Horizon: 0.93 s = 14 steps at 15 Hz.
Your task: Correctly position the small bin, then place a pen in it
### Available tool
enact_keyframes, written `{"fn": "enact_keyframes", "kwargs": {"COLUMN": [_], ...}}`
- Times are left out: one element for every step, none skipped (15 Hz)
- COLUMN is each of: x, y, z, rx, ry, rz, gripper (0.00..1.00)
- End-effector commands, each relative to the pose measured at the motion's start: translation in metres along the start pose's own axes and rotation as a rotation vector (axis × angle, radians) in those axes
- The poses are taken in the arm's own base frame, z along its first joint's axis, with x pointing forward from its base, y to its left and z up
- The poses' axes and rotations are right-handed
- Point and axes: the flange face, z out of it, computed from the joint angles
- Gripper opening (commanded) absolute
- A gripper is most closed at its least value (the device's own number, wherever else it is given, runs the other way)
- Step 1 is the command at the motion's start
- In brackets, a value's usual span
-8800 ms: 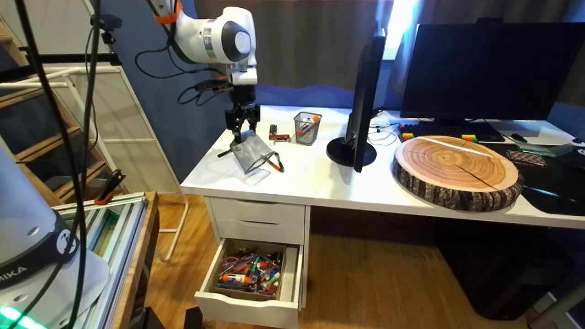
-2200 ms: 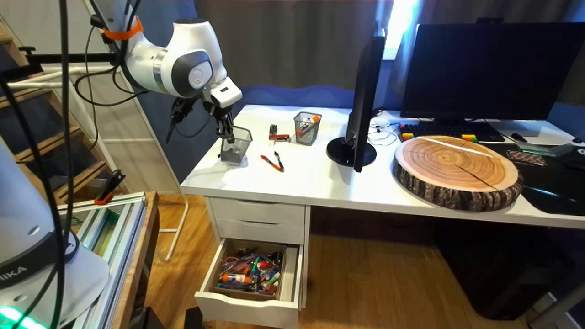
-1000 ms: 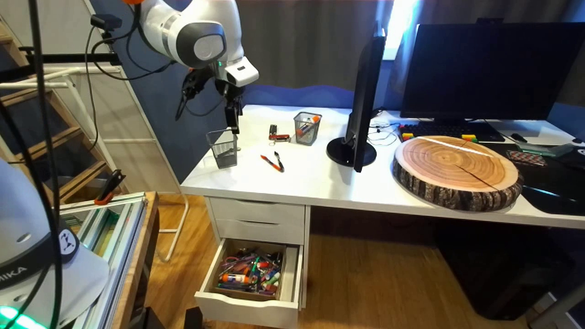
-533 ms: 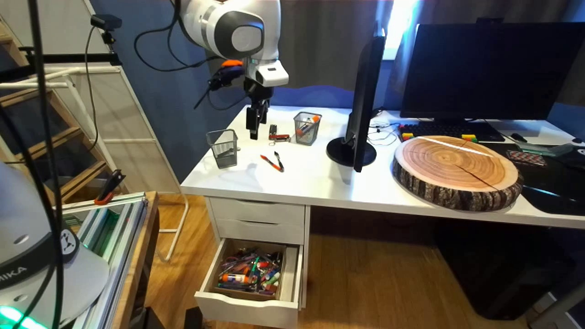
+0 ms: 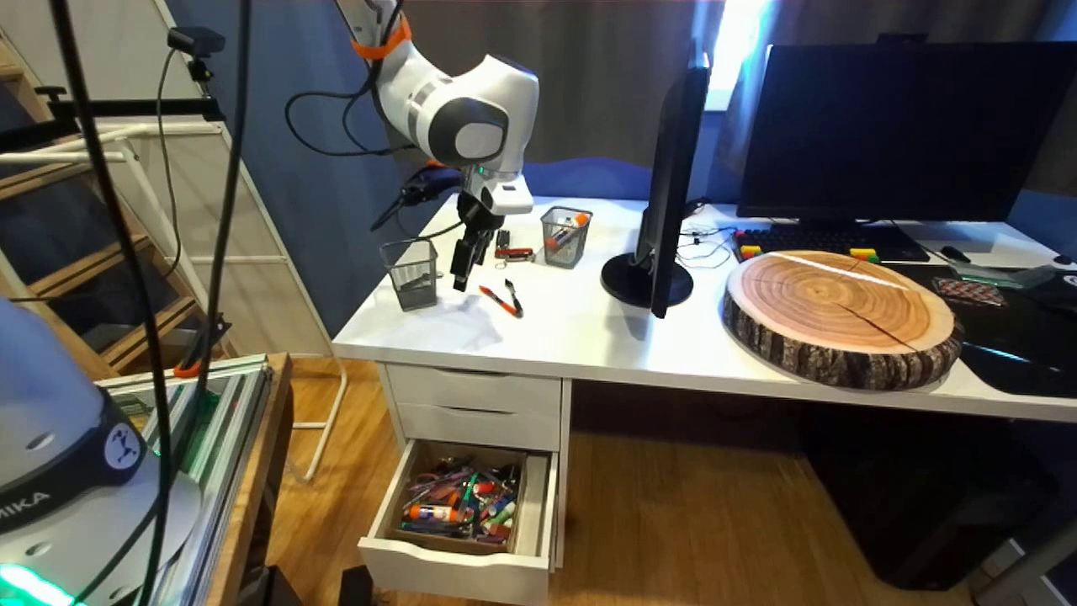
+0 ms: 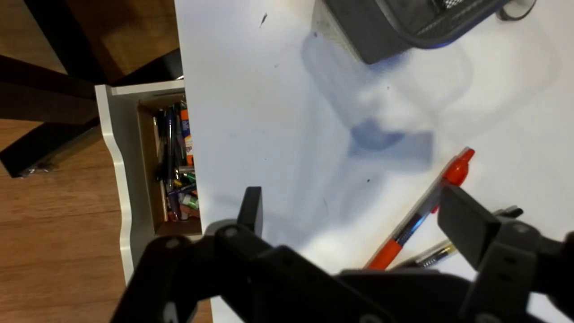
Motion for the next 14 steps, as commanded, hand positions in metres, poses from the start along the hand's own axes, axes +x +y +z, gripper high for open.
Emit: {"fn": "enact_keyframes", "kwargs": {"x": [0.013,0.016,0.019,0.023,0.027,0.029,0.032,0.035,0.038,0.041,0.044,0.047,0.049,0.051], "y": [-0.014,-0.018,-0.021,-0.023,-0.026,-0.028,-0.030,-0.029,-0.030,-0.030,-0.029,-0.028,-0.027,-0.027], "z": [0.026,0.030,0.034,0.037,0.040,0.042,0.044,0.046,0.048,0.049,0.050,0.051,0.052,0.053], "rx": [0.008,0.024,0.035,0.048,0.062,0.066,0.071,0.065,0.062,0.065,0.059,0.053,0.051,0.050], "ry": [-0.044,-0.043,-0.045,-0.038,-0.034,-0.030,-0.028,-0.021,-0.015,-0.015,-0.009,-0.005,-0.002,0.000], "rz": [0.013,0.008,0.014,0.022,0.028,0.036,0.039,0.046,0.050,0.056,0.063,0.071,0.076,0.079], "gripper": [1.00,1.00,1.00,1.00,1.00,1.00,1.00,1.00,1.00,1.00,1.00,1.00,1.00,1.00]}}
